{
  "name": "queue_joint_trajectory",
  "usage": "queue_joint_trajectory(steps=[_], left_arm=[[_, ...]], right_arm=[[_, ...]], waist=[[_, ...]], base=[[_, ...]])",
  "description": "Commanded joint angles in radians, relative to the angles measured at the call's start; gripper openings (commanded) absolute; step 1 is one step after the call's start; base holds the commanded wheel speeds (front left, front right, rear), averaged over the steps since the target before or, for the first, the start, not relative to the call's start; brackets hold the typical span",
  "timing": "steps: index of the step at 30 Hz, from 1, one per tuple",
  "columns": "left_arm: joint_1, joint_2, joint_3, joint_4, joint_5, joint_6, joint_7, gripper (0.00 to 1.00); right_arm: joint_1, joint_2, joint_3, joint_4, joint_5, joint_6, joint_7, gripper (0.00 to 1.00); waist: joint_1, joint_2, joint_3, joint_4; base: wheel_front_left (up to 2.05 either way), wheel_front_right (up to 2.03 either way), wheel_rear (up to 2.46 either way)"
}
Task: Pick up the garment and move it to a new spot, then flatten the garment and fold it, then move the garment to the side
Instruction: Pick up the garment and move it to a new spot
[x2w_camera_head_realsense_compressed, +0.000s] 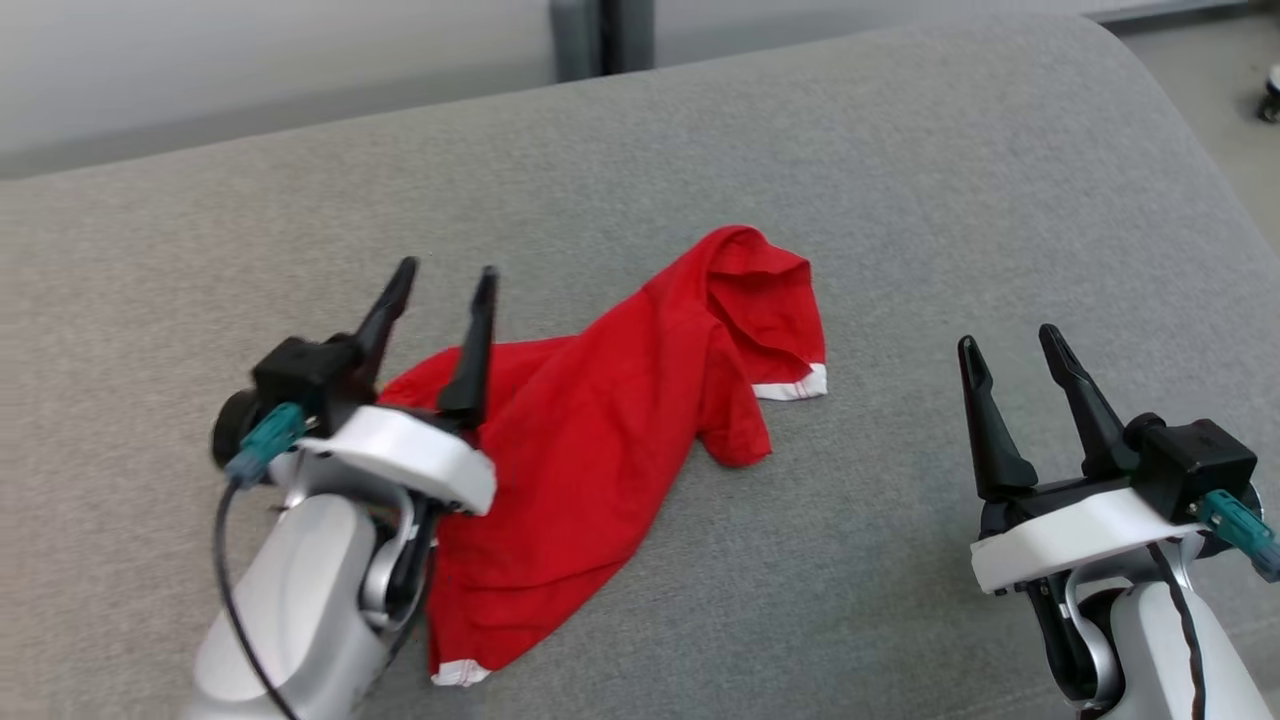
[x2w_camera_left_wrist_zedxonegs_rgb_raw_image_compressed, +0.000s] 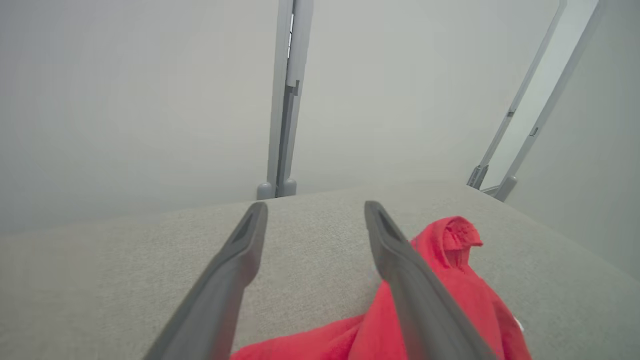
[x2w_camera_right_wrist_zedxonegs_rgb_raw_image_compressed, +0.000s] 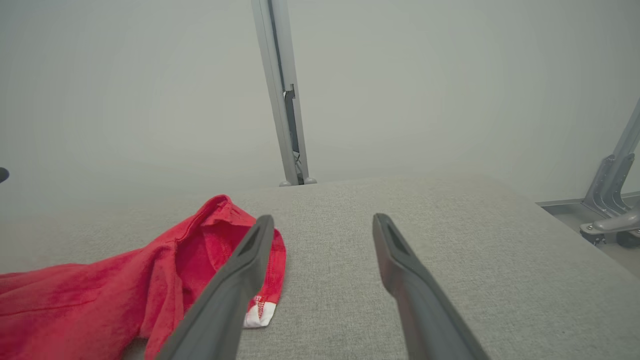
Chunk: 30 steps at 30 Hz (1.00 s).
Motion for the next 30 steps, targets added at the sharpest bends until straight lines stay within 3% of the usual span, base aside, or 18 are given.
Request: queue_joint_trajectory(steps=[1, 14, 30], left_arm=[[0.029, 0.020, 0.025, -0.012, -0.007, 0.019, -0.012, 1.00], [0.263, 0.134, 0.204, -0.170, -0.035, 0.108, -0.037, 1.00], [0.477, 0.172, 0.145, -0.350, 0.017, 0.177, 0.059, 1.00]], right_arm=[[0.007, -0.004, -0.002, -0.007, -0.011, 0.000, 0.007, 1.00], [0.063, -0.005, -0.017, -0.048, -0.046, 0.000, 0.057, 1.00], [0.178, -0.005, -0.046, -0.091, -0.063, 0.000, 0.101, 1.00]], waist=[[0.0000, 0.0000, -0.035, 0.040], [0.0000, 0.0000, -0.127, 0.130], [0.0000, 0.0000, -0.235, 0.148]], base=[[0.00, 0.00, 0.00], [0.00, 0.00, 0.00], [0.00, 0.00, 0.00]])
